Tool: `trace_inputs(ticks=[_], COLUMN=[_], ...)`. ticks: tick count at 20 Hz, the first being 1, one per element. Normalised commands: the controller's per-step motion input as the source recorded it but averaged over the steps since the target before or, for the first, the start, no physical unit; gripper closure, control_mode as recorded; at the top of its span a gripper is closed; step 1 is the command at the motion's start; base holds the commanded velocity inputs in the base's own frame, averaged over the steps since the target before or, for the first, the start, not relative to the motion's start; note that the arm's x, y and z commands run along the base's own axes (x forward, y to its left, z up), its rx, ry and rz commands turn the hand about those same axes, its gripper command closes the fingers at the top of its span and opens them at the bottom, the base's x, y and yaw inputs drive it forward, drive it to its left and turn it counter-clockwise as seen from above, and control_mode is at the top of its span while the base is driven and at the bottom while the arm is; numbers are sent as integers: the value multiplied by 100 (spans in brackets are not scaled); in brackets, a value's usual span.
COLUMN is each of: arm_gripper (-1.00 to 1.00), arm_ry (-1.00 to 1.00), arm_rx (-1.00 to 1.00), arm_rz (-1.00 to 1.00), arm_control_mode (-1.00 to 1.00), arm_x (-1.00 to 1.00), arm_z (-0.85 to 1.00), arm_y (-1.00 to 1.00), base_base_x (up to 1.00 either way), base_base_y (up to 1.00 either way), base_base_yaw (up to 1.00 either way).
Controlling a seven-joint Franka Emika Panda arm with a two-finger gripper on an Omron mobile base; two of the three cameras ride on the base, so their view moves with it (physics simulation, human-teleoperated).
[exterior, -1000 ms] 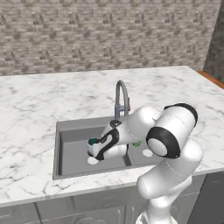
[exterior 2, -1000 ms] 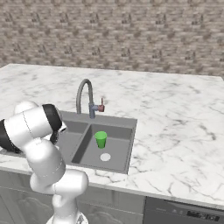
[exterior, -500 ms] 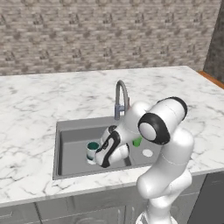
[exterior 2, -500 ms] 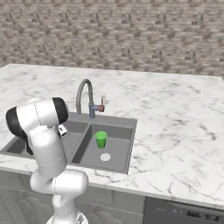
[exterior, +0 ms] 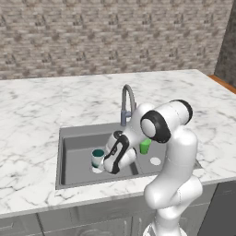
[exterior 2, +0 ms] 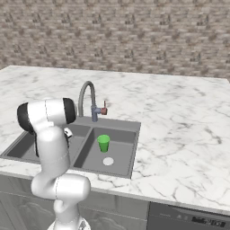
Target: Move any existing items from the left basin to the right basin for drying. Then move the mug from the counter to the left basin of the sink for washing.
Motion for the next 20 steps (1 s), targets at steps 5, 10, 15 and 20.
trace_inputs(ticks=[5,10,15,20], arm_gripper=[100,100,-100,-100], arm_ry=[9,7,4,0], arm_rx=[0,0,0,0], arm_rz=[0,0,0,0], arm_control_mode=[-100,-100,-100,-100], arm_x=[23,21,23,8], arm_z=[-7,-7,-1,13], arm_y=[9,6,0,0], base_base_x=[0,0,0,0], base_base_y=[0,0,0,0], base_base_yaw=[0,0,0,0])
